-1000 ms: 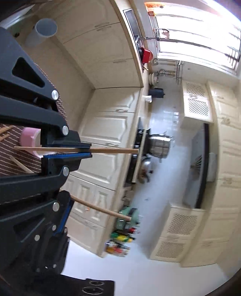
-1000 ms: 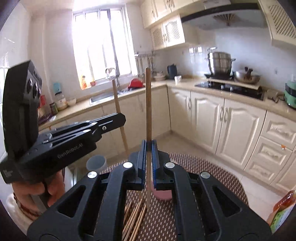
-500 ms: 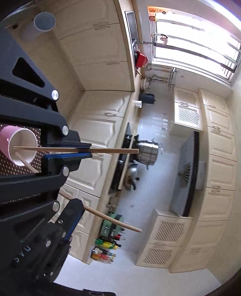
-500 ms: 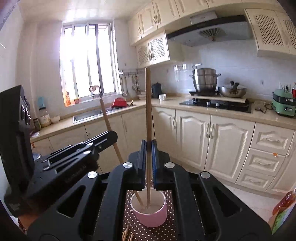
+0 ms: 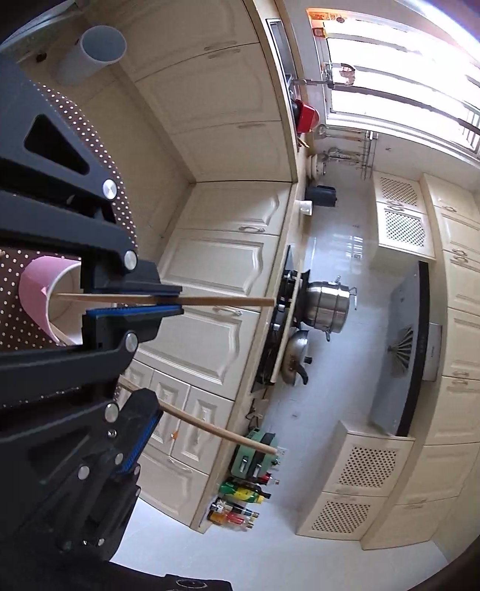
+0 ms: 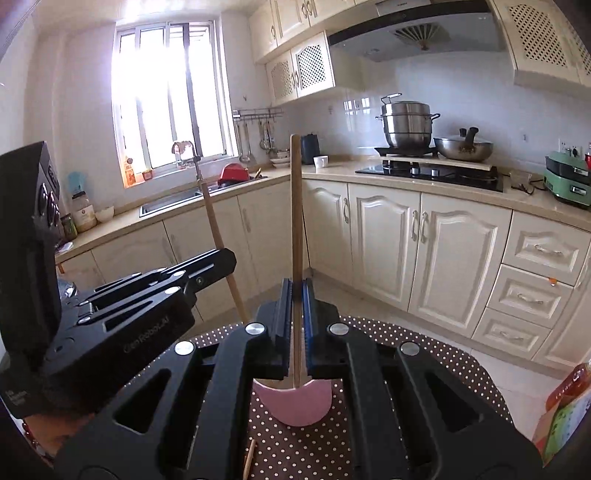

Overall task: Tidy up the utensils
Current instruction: 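Open the left gripper over the pink cup while the right gripper releases its chopstick, then move both open grippers back to the chopstick pile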

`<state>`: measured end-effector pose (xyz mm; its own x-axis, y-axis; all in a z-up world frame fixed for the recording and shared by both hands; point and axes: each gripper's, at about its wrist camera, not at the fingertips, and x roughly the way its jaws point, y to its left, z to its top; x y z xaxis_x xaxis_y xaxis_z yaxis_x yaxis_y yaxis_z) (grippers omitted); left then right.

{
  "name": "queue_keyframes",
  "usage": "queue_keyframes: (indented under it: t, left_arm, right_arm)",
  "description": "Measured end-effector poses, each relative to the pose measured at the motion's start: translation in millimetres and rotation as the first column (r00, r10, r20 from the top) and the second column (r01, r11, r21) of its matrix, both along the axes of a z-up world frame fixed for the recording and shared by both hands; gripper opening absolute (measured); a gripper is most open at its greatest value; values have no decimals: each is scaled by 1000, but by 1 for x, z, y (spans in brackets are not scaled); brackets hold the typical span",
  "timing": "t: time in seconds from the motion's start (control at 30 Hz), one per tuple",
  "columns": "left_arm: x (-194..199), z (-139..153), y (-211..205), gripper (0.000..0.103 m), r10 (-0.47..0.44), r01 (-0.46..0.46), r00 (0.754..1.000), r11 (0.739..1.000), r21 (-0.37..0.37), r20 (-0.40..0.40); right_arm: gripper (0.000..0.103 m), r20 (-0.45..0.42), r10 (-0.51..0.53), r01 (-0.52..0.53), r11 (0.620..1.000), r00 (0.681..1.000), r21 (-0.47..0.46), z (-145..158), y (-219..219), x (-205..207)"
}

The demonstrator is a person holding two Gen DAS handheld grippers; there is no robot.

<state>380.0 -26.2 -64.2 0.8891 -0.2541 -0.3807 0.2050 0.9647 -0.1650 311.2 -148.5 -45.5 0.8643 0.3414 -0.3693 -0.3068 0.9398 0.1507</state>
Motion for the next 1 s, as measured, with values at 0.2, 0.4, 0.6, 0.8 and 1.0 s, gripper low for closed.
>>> queue_keyframes:
  t: [0.2, 0.4, 0.6, 0.8, 1.0]
  left_arm:
    - [-1, -12, -2, 6, -10, 10, 999, 1000, 17, -34]
    - [-7, -15, -1, 24, -10, 11, 999, 1000, 25, -48]
    - [-17, -12, 0, 33, -31, 33, 998, 999, 24, -58]
    - [-47, 3, 2, 47, -14, 13, 1000, 998, 55, 19]
    - [-91, 22, 12, 62, 57, -68, 992, 993, 93, 115]
  right_arm:
    - [6, -47, 2, -1, 1000, 999, 13, -14, -2, 4]
    - [7, -82, 6, -2, 999, 997, 42, -22, -7, 7]
    - [7, -81, 14, -10, 999, 997, 49, -19, -8, 0]
    - [14, -47, 14, -11, 998, 999, 66, -7, -15, -18]
    - [53, 43, -16, 14, 998, 999, 58, 9, -22, -54]
